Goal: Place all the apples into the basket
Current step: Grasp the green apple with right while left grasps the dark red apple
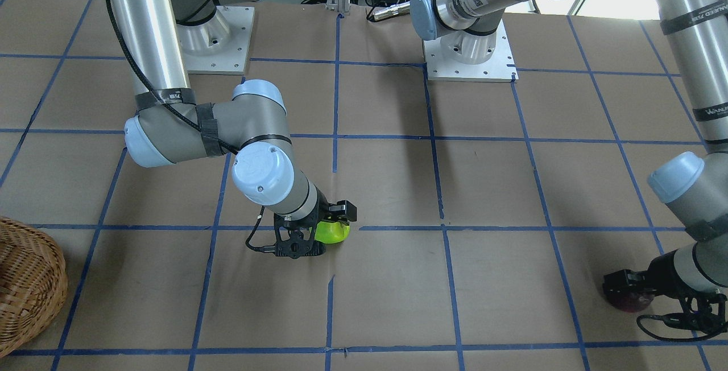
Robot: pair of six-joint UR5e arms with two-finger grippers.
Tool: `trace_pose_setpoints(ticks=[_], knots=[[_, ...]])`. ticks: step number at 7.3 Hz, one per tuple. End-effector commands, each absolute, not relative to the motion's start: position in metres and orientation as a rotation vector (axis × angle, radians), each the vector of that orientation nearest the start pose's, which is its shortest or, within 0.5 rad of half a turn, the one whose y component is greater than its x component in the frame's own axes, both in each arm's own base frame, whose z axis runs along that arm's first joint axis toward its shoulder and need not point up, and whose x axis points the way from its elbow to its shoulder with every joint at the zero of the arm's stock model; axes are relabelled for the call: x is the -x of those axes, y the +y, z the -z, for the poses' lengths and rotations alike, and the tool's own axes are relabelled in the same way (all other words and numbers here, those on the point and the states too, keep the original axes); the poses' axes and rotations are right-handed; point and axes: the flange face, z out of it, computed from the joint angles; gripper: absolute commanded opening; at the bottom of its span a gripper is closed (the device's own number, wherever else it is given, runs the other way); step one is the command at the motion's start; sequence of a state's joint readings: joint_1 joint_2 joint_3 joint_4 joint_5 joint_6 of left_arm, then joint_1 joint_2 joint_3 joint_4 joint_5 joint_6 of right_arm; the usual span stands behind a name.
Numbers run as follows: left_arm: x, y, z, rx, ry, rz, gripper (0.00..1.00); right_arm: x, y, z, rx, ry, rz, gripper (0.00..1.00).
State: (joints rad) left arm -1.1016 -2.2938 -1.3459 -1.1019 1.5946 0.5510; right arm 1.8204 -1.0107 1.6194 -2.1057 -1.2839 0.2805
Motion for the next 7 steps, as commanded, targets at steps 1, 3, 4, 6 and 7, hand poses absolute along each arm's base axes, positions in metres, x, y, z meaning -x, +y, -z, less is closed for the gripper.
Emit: trace_pose_setpoints(ticks=[1,3,4,6,7], knots=[[-0.212,-0.701,-0.183,-0.139,3.059,-0.17,1.0,-0.315,-0.582,-0.194,-0.081,2.874,-0.195,0.97],[-0.207,-0.7,-0.195,-0.138,3.059,-0.152,0.31,-0.315,-0.587,-0.205,-0.075,2.868,-0.158,0.0],[-0.199,-0.702,-0.206,-0.144,3.066,-0.125,0.15,-0.308,-0.593,-0.221,-0.088,2.865,-0.125,0.0],[-0.154,-0.686,-0.25,-0.122,3.174,-0.215,0.12,-0.285,-0.602,-0.252,-0.107,2.872,-0.086,0.0],[-0.095,-0.674,-0.275,-0.033,3.191,-0.272,0.12,-0.254,-0.615,-0.264,-0.113,2.873,-0.043,0.0]])
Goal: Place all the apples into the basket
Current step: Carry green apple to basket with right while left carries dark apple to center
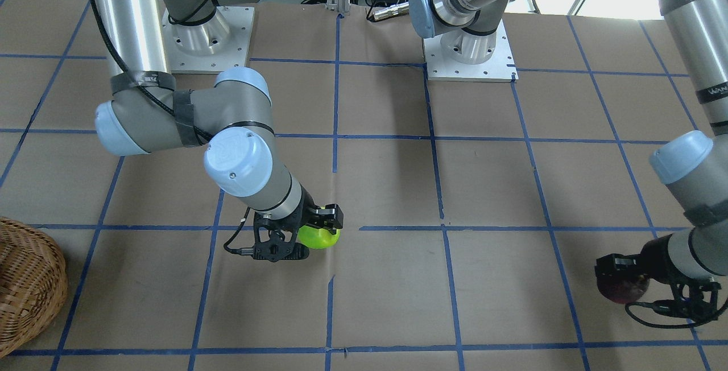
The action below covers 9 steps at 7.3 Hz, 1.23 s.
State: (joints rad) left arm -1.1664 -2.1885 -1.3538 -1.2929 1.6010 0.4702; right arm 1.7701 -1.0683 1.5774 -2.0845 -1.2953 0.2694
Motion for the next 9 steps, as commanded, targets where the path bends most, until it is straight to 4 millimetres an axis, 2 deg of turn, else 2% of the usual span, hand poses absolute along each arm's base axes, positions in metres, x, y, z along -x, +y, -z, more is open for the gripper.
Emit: trace_pose_setpoints(ticks=[1,2,3,4,5,6,7,8,9], knots=[[-0.028,-0.66,-0.292,0.095,3.237,-0.254,0.12,-0.2,-0.627,-0.282,-0.083,2.92,0.012,0.0],[0.036,-0.638,-0.291,0.263,3.278,-0.298,0.12,-0.133,-0.635,-0.304,-0.031,3.025,0.075,0.0],[0.102,-0.622,-0.289,0.416,3.248,-0.319,0.12,-0.061,-0.65,-0.329,0.1,3.103,0.157,0.0],[0.178,-0.616,-0.275,0.481,3.224,-0.22,0.12,0.022,-0.655,-0.344,0.219,3.188,0.106,0.0],[0.25,-0.599,-0.264,0.59,3.213,-0.149,0.12,0.098,-0.655,-0.355,0.358,3.234,0.098,0.0],[0.307,-0.577,-0.253,0.568,3.221,-0.12,0.12,0.158,-0.652,-0.344,0.44,3.244,0.062,0.0],[0.343,-0.555,-0.235,0.513,3.218,-0.171,0.13,0.177,-0.657,-0.317,0.441,3.233,0.023,0.0],[0.356,-0.539,-0.223,0.475,3.204,-0.201,0.17,0.187,-0.669,-0.304,0.585,3.283,0.073,0.0],[0.354,-0.53,-0.21,0.474,3.188,-0.239,0.27,0.191,-0.677,-0.278,0.667,3.268,0.058,0.38]])
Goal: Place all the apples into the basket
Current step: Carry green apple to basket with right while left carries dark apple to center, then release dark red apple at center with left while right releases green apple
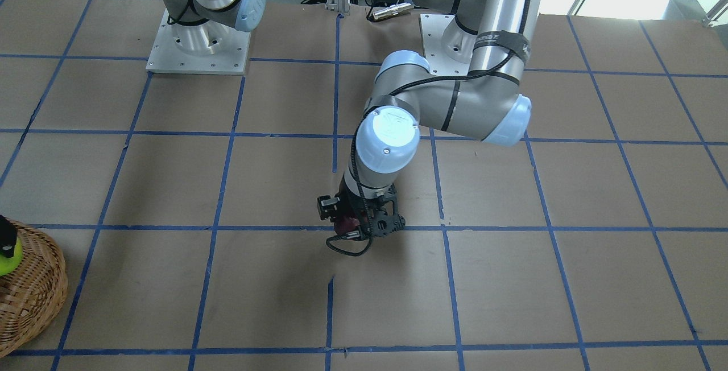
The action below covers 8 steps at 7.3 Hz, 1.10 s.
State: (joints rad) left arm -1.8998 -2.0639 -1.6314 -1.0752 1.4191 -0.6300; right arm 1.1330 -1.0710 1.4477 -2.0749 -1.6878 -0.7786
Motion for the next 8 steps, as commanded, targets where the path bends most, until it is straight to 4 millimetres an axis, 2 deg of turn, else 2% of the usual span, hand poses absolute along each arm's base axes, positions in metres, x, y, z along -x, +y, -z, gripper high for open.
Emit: trace_pose_setpoints(ticks=[1,2,3,4,5,6,7,8], knots=[[0.353,-0.528,-0.204,0.466,3.187,-0.237,0.65,0.191,-0.678,-0.268,0.667,3.26,0.04,0.99],[0.355,-0.533,-0.209,0.467,3.208,-0.185,0.95,0.192,-0.678,-0.272,0.653,3.271,0.043,1.0],[0.357,-0.538,-0.211,0.471,3.219,-0.16,1.0,0.19,-0.68,-0.286,0.66,3.268,0.058,1.0],[0.35,-0.546,-0.227,0.463,3.237,-0.121,1.0,0.172,-0.68,-0.323,0.667,3.273,0.081,1.0],[0.336,-0.551,-0.245,0.499,3.241,-0.096,1.0,0.128,-0.679,-0.34,0.632,3.24,0.02,1.0],[0.324,-0.551,-0.267,0.527,3.241,-0.088,1.0,0.087,-0.671,-0.339,0.512,3.187,-0.029,1.0],[0.31,-0.543,-0.297,0.496,3.249,-0.093,1.0,0.038,-0.663,-0.331,0.364,3.026,-0.039,1.0],[0.291,-0.528,-0.334,0.45,3.24,-0.111,1.0,-0.028,-0.647,-0.336,0.256,2.988,-0.043,1.0]])
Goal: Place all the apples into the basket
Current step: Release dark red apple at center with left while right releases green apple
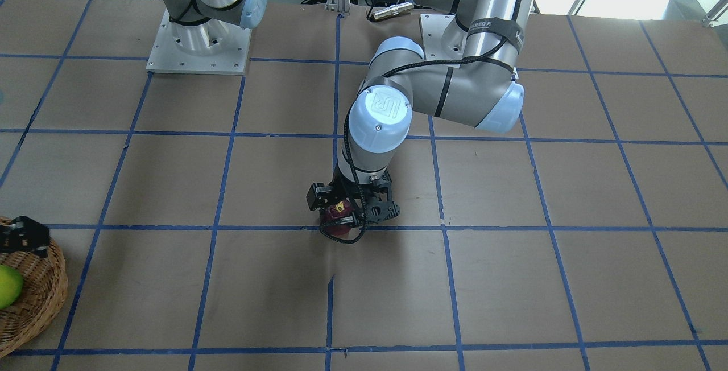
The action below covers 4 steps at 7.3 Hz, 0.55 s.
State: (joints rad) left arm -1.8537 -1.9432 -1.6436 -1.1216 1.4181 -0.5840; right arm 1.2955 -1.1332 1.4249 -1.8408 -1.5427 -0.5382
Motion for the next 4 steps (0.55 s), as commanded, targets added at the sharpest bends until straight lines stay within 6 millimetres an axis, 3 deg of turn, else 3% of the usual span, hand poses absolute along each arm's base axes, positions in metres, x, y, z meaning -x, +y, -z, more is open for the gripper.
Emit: trace_pose_setpoints(ticks=[1,2,3,4], knots=[[0.266,-0.51,-0.369,0.316,3.232,-0.155,1.0,-0.119,-0.628,-0.329,0.212,3.003,-0.064,1.0],[0.23,-0.496,-0.403,0.186,3.221,-0.162,0.97,-0.185,-0.625,-0.32,0.124,3.013,0.073,1.0],[0.211,-0.478,-0.437,0.141,3.226,-0.118,1.0,-0.211,-0.621,-0.305,0.067,3.015,0.084,1.0],[0.194,-0.455,-0.461,0.12,3.177,-0.131,1.0,-0.255,-0.601,-0.294,0.023,3.012,0.042,1.0]])
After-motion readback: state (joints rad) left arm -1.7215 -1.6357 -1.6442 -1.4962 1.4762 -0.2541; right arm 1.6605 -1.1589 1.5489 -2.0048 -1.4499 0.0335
